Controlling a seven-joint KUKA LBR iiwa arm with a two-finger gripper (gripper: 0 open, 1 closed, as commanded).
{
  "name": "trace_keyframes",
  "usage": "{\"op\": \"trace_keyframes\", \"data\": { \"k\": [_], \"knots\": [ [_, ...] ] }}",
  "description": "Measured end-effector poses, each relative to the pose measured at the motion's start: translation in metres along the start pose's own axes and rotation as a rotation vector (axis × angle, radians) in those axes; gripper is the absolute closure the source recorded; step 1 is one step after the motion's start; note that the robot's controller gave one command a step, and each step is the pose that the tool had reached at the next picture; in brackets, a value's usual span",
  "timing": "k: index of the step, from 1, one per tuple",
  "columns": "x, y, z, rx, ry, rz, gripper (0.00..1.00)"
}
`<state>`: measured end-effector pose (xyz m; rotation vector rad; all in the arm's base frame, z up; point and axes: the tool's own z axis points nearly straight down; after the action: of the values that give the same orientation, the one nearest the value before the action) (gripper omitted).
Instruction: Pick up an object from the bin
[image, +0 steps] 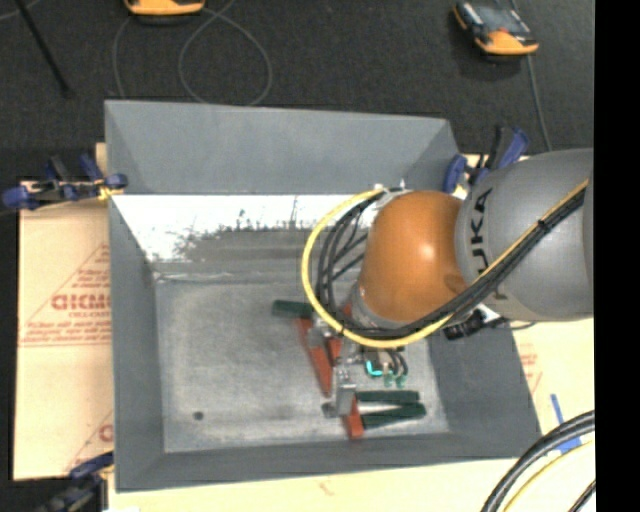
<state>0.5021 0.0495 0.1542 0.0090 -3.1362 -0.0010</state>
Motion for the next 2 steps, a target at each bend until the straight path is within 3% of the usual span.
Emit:
{"op": "trace_keyframes", "data": {
  "k": [1, 2],
  "knots": [
    [-0.041, -0.05, 0.084, -0.002, -0.013, 0.162, 0.0],
    [0.017, -0.097, 0.084, 0.001, -0.005, 0.328, 0.0]
  ]
}}
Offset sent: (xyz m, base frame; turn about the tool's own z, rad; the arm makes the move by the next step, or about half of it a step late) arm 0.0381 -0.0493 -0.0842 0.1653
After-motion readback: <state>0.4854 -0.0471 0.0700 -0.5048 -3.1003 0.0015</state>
